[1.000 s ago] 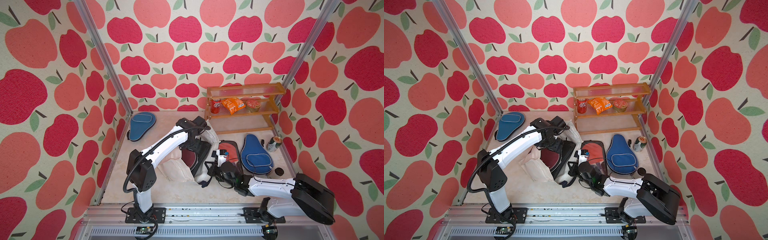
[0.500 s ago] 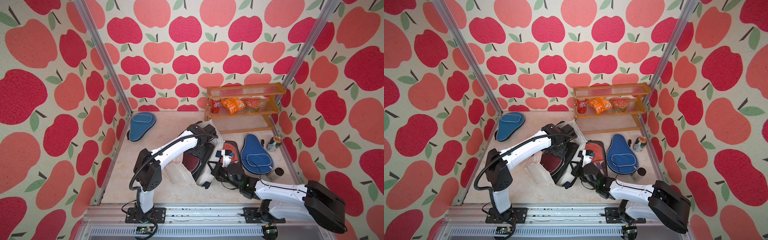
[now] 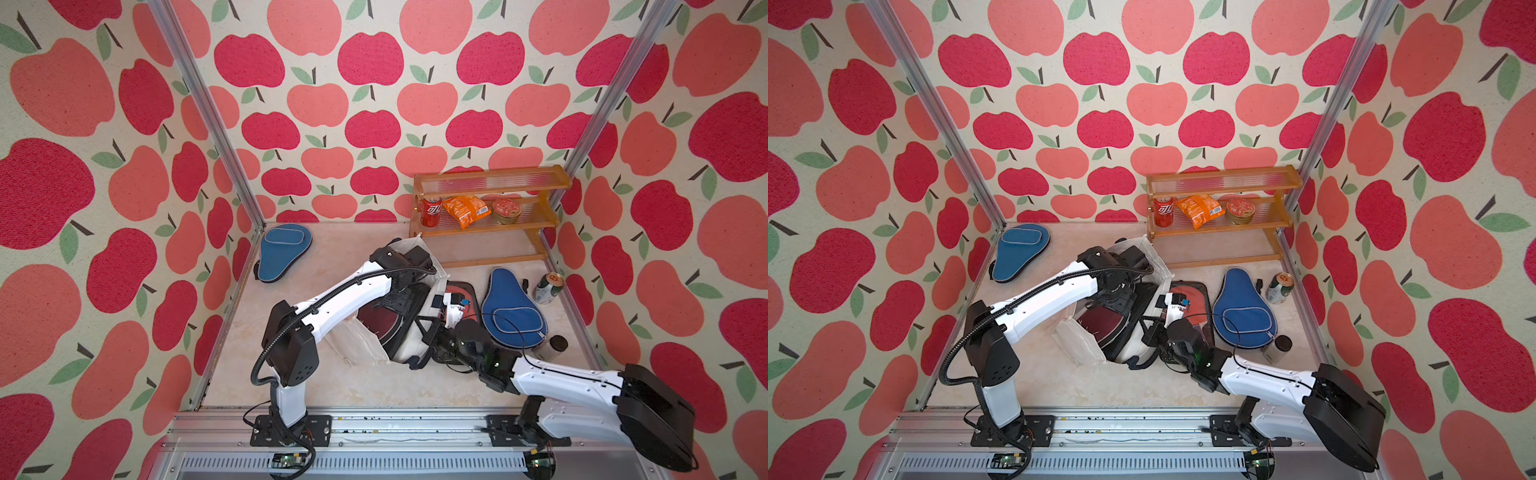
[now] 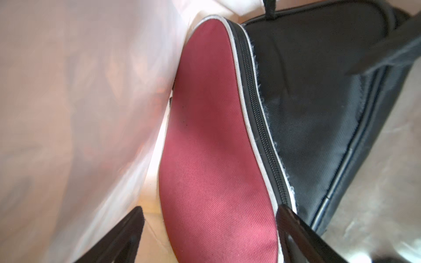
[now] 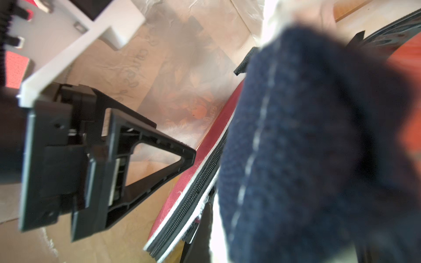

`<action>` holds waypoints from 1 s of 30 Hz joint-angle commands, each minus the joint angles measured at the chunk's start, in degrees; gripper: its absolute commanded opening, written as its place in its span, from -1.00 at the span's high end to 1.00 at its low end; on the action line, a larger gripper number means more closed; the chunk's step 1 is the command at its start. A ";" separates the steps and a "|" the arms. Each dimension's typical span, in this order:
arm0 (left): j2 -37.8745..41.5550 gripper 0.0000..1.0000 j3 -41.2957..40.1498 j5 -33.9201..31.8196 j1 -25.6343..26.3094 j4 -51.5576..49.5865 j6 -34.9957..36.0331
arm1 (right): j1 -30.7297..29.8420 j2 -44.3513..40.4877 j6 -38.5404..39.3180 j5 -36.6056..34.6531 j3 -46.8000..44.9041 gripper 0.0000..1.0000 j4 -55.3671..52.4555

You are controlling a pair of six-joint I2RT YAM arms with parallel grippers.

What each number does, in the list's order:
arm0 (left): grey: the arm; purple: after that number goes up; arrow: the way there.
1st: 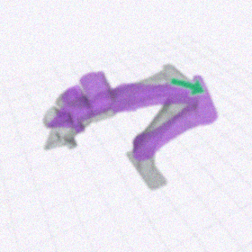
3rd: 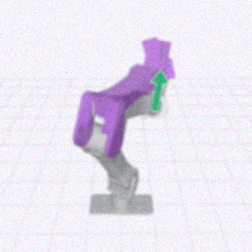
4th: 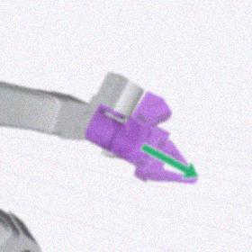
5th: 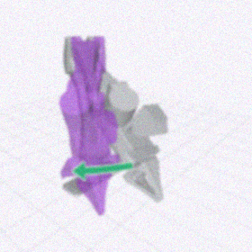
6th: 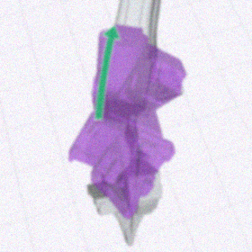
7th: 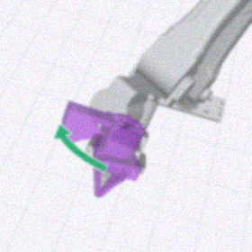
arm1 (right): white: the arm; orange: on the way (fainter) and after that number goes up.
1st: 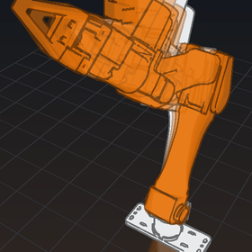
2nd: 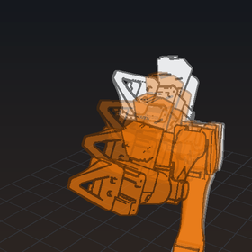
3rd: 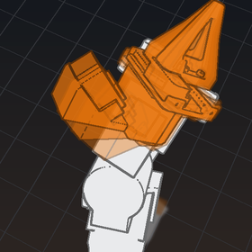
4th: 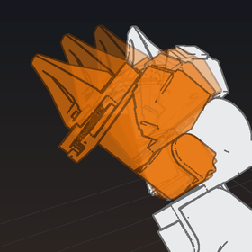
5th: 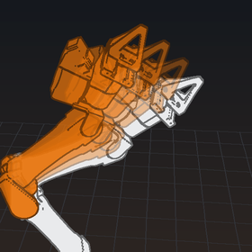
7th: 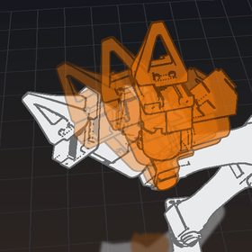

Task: Remove the ping pong set from the canvas bag
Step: Pick up the ping pong set from the canvas bag.

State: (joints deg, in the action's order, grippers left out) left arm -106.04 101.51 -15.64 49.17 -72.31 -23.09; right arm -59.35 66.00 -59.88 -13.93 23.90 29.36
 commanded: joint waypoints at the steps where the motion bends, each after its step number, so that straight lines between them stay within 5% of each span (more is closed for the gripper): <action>1: 1.35 -0.79 0.24 0.28 1.06 -0.20 0.02 | 0.69 -2.42 1.55 -2.29 2.38 1.00 1.29; 30: -0.91 -0.63 -3.37 -2.06 5.06 1.53 8.11 | 3.45 -8.16 1.78 -2.69 2.90 1.00 -2.10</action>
State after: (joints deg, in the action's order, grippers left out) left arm -105.86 99.24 -15.05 54.06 -69.80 -16.36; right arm -56.82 60.60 -59.66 -13.98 24.32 23.46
